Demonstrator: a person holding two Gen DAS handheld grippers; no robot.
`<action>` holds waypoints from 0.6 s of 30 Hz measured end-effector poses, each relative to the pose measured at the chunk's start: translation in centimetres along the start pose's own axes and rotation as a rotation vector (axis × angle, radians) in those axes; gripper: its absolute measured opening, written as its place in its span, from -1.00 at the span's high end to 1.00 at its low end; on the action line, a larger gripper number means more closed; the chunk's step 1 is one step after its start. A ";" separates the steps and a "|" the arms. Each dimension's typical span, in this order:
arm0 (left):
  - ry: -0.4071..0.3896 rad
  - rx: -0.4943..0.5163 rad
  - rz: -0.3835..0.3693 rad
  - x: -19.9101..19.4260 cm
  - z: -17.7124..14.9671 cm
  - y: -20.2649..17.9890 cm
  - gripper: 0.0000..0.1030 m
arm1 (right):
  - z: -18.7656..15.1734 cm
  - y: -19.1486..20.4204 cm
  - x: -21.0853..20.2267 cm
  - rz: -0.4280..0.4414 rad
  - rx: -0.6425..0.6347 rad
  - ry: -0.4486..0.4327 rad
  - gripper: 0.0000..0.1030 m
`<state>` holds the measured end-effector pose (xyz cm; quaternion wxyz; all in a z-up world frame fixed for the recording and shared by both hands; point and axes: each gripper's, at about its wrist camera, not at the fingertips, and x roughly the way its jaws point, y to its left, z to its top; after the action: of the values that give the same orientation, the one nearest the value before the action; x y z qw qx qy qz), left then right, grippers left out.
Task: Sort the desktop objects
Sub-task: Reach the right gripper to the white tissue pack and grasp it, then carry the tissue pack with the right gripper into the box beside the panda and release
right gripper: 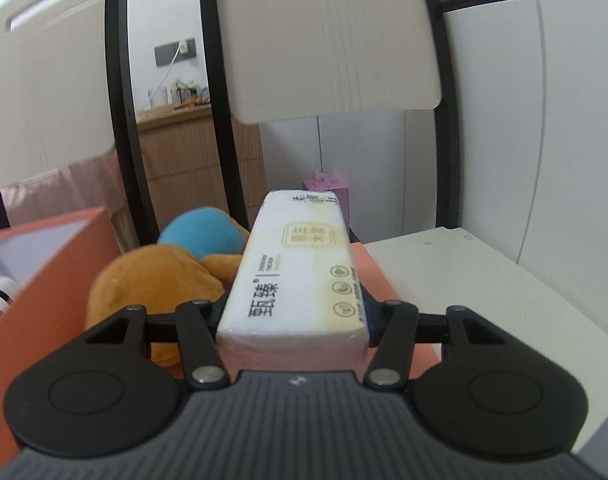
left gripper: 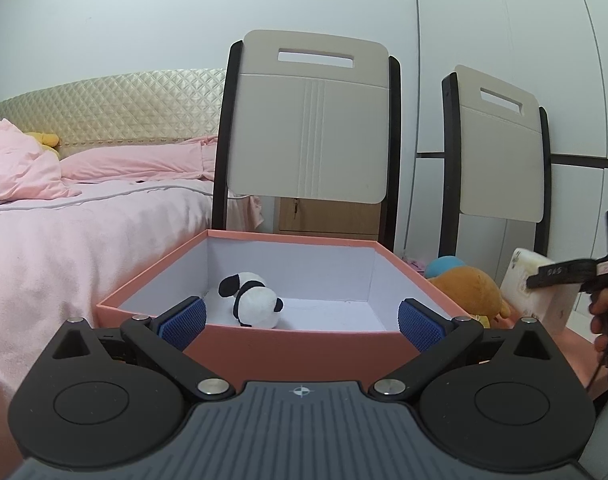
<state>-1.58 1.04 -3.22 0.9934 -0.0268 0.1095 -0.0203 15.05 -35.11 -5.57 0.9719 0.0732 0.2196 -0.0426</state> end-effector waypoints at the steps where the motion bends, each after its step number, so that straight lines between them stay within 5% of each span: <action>1: -0.003 -0.001 -0.005 -0.1 0.1 0.0 -1.00 | 0.1 -0.1 -0.7 0.005 0.014 -0.006 -0.08; 8: -0.017 -0.007 -0.001 -0.5 0.3 0.1 -1.00 | 3.5 4.4 -5.1 0.087 -0.052 -0.122 -0.09; 13: -0.016 -0.044 0.005 -0.4 0.5 0.8 -1.00 | 7.8 12.2 -5.5 0.246 -0.186 -0.100 -0.09; 18: -0.009 -0.079 0.021 -0.2 0.8 1.9 -1.00 | 10.0 21.0 -1.8 0.385 -0.302 0.032 -0.09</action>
<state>-1.55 2.99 -2.54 0.9922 -0.0649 0.1062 -0.0053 20.01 -15.94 6.73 0.9584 -0.0317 0.2209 0.1778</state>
